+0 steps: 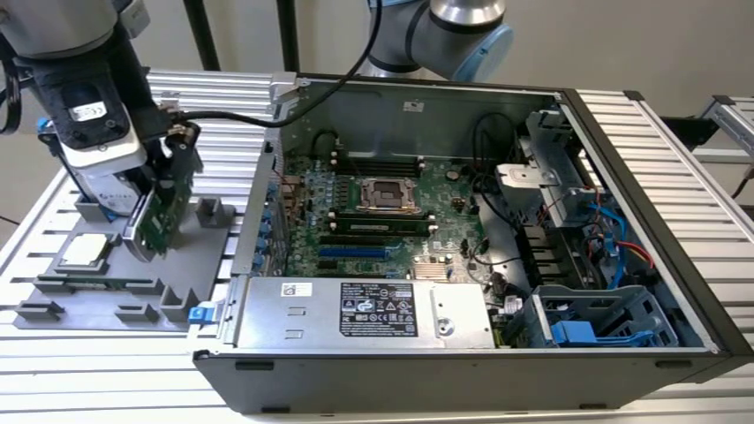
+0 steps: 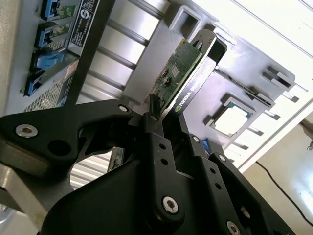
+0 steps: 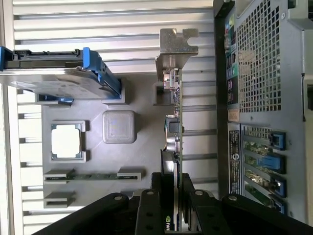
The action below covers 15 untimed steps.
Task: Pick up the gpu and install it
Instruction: 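Pick up the gpu and move the gpu toward the slot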
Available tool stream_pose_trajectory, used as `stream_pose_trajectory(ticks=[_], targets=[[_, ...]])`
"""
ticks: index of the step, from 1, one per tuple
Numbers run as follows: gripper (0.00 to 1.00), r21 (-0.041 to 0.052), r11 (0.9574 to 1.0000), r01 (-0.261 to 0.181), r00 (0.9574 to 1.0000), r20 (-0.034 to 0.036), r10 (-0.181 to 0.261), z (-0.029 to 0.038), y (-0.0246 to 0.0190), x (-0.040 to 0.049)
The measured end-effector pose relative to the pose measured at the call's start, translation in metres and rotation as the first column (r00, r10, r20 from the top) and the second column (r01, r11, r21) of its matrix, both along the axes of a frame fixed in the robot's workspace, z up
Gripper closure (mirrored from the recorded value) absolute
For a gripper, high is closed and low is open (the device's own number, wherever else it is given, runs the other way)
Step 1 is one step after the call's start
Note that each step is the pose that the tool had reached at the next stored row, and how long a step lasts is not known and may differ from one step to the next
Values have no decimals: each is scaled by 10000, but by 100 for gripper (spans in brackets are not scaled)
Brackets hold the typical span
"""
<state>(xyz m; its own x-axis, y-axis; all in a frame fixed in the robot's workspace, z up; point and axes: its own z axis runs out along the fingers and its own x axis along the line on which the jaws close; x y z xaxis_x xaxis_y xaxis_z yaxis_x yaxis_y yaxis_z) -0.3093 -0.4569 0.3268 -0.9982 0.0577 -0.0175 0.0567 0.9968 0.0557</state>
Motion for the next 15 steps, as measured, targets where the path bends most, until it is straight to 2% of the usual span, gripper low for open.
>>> stream_pose_trajectory(ticks=[15], targets=[[100,4,10000,0,10000,1,0,181,0,0]])
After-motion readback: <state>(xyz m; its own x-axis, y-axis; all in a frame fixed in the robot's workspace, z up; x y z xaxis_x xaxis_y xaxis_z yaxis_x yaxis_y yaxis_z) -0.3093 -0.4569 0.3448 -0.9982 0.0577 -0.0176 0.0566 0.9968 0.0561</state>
